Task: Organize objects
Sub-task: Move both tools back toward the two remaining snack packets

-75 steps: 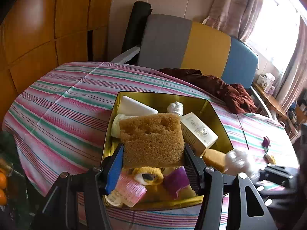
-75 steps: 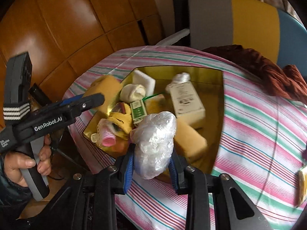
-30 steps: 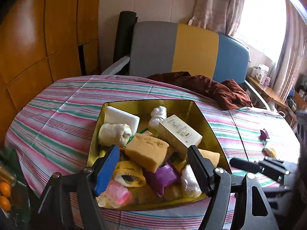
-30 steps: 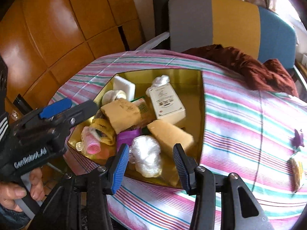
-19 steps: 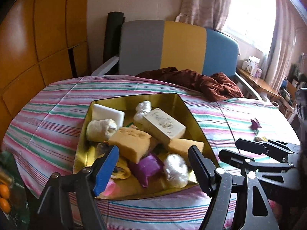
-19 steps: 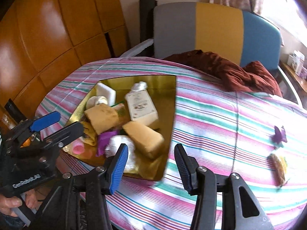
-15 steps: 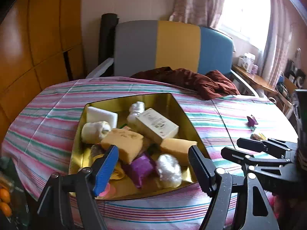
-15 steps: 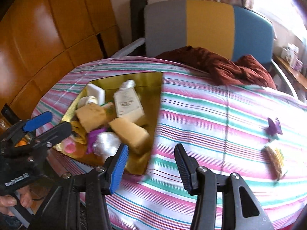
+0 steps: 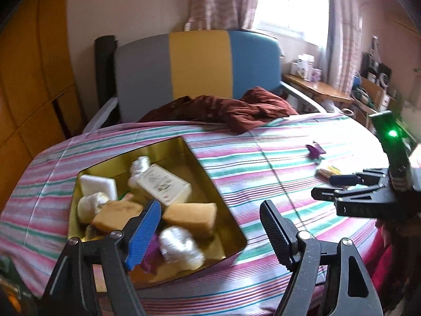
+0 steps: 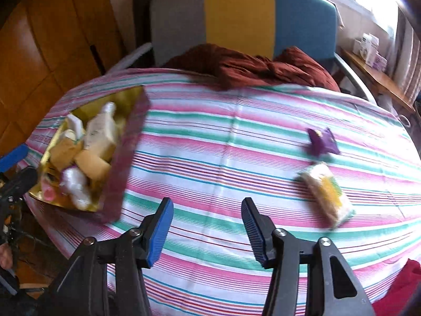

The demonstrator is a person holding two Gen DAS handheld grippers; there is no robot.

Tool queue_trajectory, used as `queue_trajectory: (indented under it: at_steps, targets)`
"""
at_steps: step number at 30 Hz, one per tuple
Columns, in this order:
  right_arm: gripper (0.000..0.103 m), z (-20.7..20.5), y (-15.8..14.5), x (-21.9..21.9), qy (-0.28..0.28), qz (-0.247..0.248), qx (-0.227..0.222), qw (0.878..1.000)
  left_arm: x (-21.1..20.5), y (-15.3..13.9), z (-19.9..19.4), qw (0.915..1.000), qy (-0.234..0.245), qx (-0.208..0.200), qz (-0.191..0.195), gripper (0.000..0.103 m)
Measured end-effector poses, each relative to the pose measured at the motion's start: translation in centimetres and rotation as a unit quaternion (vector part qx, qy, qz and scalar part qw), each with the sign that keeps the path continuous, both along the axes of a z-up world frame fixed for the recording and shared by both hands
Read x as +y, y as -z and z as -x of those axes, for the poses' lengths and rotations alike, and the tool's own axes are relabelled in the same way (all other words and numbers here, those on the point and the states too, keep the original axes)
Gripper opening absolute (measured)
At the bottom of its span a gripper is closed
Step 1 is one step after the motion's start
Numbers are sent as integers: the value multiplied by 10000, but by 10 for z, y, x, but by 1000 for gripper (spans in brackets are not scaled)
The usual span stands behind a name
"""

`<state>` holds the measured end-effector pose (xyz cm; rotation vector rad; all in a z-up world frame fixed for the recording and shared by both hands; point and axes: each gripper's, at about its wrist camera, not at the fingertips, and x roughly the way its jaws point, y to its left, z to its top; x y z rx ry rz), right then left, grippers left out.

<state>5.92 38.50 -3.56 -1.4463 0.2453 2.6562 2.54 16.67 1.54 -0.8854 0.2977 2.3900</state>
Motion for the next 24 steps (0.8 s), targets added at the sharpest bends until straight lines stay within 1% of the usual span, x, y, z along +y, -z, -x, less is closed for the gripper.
queue_trajectory:
  at_steps: [3,8,13,16,24]
  targets:
    - [60,-3,5,22,64,-117,-232,9996,17,1,-3,9997,228,-1,45,79]
    - [62,-7,11,52,147,-323,-526,9980,42,5,-5,9986,518,-92,103,79]
    - [63,-8,16,79,187,-474,-777,9957,61,10,-7,9971,720,-155,180,79]
    - [64,-7,22,94,120,-565,-963,9937,72,14,-9,9961,820,-207,251,79]
    - [65,4,44,130,134,-774,-1433,9866,96,25,-12,9927,1085,-428,319,79]
